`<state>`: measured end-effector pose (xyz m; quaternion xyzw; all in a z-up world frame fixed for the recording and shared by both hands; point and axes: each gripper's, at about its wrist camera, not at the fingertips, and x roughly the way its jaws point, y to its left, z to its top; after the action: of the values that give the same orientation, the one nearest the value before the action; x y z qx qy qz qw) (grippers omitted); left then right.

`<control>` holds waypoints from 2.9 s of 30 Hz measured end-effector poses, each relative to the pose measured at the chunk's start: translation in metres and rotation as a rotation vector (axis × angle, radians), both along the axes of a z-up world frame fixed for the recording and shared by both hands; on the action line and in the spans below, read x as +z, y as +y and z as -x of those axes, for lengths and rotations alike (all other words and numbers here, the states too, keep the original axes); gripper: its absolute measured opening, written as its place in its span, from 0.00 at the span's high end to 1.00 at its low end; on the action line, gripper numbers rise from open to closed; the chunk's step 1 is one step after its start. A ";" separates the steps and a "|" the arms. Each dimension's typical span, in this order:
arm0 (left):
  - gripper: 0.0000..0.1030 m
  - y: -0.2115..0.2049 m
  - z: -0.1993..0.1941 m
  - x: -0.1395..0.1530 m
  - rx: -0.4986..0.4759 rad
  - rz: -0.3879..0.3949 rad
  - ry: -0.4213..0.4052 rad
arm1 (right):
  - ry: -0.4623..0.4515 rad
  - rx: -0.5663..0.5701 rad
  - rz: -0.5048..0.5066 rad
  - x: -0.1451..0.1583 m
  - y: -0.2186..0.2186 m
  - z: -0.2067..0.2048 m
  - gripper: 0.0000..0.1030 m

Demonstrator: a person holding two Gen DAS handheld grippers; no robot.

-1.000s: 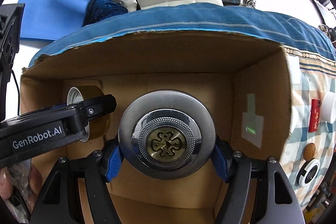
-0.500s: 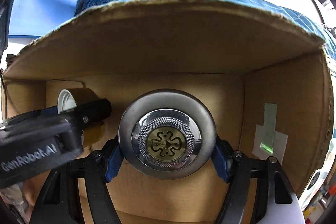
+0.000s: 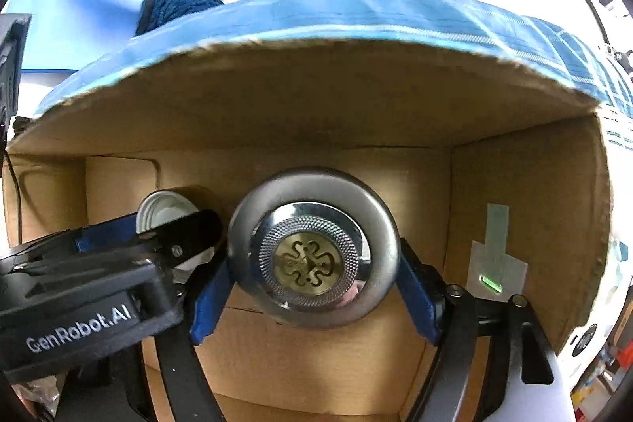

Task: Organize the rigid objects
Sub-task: 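Lower both items into the box and open both grippers, then lift both grippers out of the box, then grasp the white black-lidded container with the right gripper while the left gripper grasps the white jar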

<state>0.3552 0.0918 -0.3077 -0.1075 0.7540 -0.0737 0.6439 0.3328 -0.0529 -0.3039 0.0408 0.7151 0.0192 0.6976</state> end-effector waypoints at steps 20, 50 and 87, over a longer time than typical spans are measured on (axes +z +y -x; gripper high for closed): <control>0.00 0.008 0.063 0.111 -0.041 -0.138 -0.226 | -0.086 0.005 0.005 0.073 0.010 0.063 0.00; 0.00 -0.023 0.185 0.236 -0.075 -0.127 -0.475 | -0.298 0.011 -0.081 0.205 -0.023 0.207 0.00; 0.00 -0.342 0.114 0.055 -0.363 -0.201 -0.234 | 0.080 -0.448 -0.008 -0.015 -0.362 0.175 0.24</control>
<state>0.2408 -0.2501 -0.2522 0.1038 0.6847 -0.1247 0.7105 0.1574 -0.4148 -0.3186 0.2019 0.7153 -0.1350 0.6552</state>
